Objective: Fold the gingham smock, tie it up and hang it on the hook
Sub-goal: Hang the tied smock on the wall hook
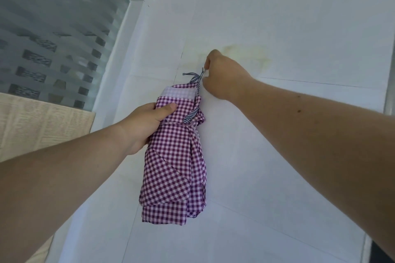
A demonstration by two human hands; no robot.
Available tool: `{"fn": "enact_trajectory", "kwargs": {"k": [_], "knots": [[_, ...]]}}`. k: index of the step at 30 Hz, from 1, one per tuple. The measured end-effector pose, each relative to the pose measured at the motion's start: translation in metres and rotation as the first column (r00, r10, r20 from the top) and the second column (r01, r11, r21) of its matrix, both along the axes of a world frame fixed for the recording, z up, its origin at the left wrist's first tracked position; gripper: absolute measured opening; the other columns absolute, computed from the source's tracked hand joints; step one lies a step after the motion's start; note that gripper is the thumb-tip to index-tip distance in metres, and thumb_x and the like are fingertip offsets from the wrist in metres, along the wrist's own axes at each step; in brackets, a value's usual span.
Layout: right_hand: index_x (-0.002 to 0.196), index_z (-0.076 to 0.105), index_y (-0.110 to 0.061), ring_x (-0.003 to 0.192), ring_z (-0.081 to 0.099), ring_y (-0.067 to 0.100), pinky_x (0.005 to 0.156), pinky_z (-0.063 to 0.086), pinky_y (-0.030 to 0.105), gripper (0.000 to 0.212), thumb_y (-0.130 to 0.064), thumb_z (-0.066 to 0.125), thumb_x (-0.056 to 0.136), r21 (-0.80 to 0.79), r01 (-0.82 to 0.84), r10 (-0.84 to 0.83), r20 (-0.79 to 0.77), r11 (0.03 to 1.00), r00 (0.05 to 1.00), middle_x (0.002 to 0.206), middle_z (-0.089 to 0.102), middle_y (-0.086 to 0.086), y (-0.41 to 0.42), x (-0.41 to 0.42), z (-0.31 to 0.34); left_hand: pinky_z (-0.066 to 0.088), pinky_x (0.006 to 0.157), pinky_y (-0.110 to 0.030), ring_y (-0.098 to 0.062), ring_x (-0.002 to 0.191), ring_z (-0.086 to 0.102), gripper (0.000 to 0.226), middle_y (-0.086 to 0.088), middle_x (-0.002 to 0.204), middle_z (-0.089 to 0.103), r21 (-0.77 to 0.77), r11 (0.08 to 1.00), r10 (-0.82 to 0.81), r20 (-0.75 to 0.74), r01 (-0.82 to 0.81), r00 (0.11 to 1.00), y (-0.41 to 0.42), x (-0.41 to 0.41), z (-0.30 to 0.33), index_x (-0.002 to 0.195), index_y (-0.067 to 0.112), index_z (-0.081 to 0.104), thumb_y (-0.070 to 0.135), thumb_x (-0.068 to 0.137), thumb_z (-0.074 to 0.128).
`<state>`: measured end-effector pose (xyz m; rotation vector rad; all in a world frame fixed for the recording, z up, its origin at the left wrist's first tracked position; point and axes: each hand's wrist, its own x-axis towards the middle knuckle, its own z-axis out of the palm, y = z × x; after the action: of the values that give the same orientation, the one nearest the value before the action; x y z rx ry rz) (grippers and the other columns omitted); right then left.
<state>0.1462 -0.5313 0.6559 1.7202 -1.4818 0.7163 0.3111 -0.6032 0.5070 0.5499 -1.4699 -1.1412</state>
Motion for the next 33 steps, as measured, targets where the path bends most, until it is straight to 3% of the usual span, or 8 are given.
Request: {"fn": "enact_trajectory", "kwargs": {"k": [3,5,8,11,21,24,28,33], "knots": [[0.092,0.057,-0.014,0.074,0.059,0.018,0.053,0.035,0.027,0.010,-0.024,0.055,0.095,0.085,-0.013,0.005,0.094,0.996,0.996,0.084,0.061,0.001,0.011,0.001,-0.030,0.057,0.103,-0.043,-0.023,0.110,0.077,0.062,-0.001,0.120,0.080,0.024,0.999,-0.045,0.050,0.044,0.998,0.003,0.002,-0.011,0.136,0.017,0.065,0.055,0.089,0.077],[0.075,0.056,-0.014,0.066,0.059,0.017,0.052,0.038,0.027,0.032,-0.035,0.052,0.098,0.169,0.025,-0.047,0.126,0.985,0.991,0.075,0.062,0.002,0.018,0.003,-0.051,0.056,0.103,-0.042,-0.023,0.110,0.077,0.068,-0.002,0.120,0.079,0.059,0.996,-0.076,0.061,0.072,0.995,0.006,0.005,-0.022,0.137,0.015,0.064,0.056,0.085,0.080],[0.080,0.065,-0.010,0.072,0.072,0.025,0.069,0.061,0.036,0.046,-0.046,0.047,0.103,0.350,-0.101,-0.014,0.312,0.931,0.950,0.080,0.074,0.010,0.024,0.007,-0.074,0.055,0.103,-0.040,-0.021,0.112,0.076,0.070,-0.001,0.122,0.079,0.091,0.991,-0.107,0.089,0.099,0.990,0.009,0.008,-0.038,0.139,0.017,0.064,0.058,0.085,0.078],[0.091,0.062,-0.018,0.095,0.074,0.026,0.089,0.063,0.044,0.028,-0.045,0.064,0.099,0.475,-0.351,0.028,0.562,0.807,0.827,0.104,0.074,0.009,0.025,0.007,-0.094,0.052,0.108,-0.044,-0.021,0.117,0.074,0.068,0.001,0.127,0.077,0.118,0.984,-0.141,0.074,0.132,0.987,0.013,0.009,-0.050,0.143,0.025,0.062,0.062,0.087,0.075],[0.142,0.056,-0.018,0.111,0.065,0.023,0.093,0.058,0.038,0.054,-0.046,0.067,0.097,0.491,-0.461,0.033,0.658,0.739,0.752,0.136,0.065,0.005,0.021,0.000,-0.154,0.053,0.107,-0.057,-0.031,0.118,0.073,0.065,-0.006,0.125,0.077,0.317,0.931,-0.267,0.248,0.182,0.931,0.027,0.013,-0.082,0.141,0.024,0.061,0.049,0.085,0.081],[0.137,0.058,-0.020,0.105,0.065,0.015,0.090,0.055,0.031,0.042,-0.032,0.069,0.099,0.417,-0.609,0.136,0.741,0.674,0.658,0.128,0.067,0.000,0.023,0.003,-0.167,0.054,0.105,-0.060,-0.034,0.119,0.072,0.063,-0.008,0.125,0.077,0.374,0.910,-0.283,0.246,0.178,0.927,0.029,0.014,-0.093,0.138,0.024,0.064,0.055,0.086,0.078],[0.131,0.057,-0.026,0.106,0.070,0.017,0.089,0.057,0.031,0.033,-0.036,0.065,0.101,0.236,-0.775,0.122,0.920,0.586,0.373,0.121,0.071,-0.001,0.024,0.005,-0.181,0.050,0.113,-0.053,-0.033,0.121,0.071,0.062,-0.013,0.130,0.075,0.363,0.897,-0.326,0.156,0.252,0.932,0.031,0.010,-0.100,0.140,0.017,0.066,0.054,0.091,0.077],[0.107,0.061,-0.039,0.093,0.072,0.007,0.072,0.055,0.018,0.006,-0.036,0.063,0.102,0.228,-0.805,0.120,0.931,0.547,0.345,0.106,0.072,-0.011,0.026,-0.005,-0.191,0.052,0.109,-0.051,-0.033,0.117,0.074,0.056,-0.013,0.127,0.076,0.344,0.911,-0.288,0.133,0.228,0.948,0.037,0.009,-0.101,0.138,0.016,0.067,0.049,0.093,0.071]]}}
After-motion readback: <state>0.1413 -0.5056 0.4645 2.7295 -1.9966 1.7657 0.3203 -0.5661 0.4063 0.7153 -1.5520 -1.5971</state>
